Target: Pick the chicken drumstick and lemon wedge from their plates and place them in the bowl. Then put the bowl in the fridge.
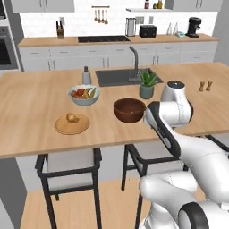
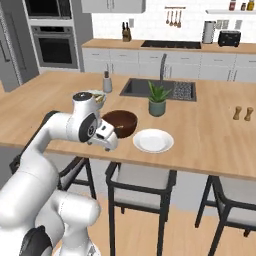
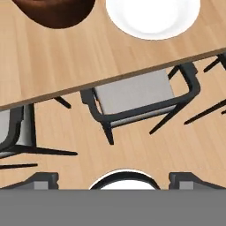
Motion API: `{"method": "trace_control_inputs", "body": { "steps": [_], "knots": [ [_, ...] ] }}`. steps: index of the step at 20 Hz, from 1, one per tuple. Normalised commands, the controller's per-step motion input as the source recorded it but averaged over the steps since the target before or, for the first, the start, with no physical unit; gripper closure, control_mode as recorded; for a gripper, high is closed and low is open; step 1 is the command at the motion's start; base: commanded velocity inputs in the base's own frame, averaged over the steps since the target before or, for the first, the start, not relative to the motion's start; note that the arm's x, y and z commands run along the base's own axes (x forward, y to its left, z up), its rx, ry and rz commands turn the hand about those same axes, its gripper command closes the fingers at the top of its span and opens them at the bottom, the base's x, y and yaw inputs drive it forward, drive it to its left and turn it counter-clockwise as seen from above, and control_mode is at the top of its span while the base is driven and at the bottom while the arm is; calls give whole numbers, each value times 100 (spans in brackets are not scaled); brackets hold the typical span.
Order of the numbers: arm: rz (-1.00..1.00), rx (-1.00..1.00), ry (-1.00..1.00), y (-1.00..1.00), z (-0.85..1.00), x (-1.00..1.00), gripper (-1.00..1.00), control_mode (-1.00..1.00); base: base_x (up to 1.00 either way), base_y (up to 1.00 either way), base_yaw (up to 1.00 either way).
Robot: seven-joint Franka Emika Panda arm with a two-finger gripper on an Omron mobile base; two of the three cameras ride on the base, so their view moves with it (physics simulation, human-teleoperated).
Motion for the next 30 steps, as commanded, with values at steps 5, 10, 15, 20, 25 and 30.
{"method": "trace_control_inputs", "body": {
  "steps": [5,10,15,20,25,30],
  "knots": [
    [0,0,0,0,0,0,-100,100,-6,100,0],
    [0,0,0,0,0,0,-100,100,92,81,0],
    [0,0,0,0,0,0,-100,100,100,20,0],
    [3,0,15,42,-13,80,-100,-100,20,9,0],
    [27,0,13,31,-14,62,-100,-100,0,0,0],
    [38,-3,20,6,-18,47,-100,-100,0,0,0]
  ]
}}
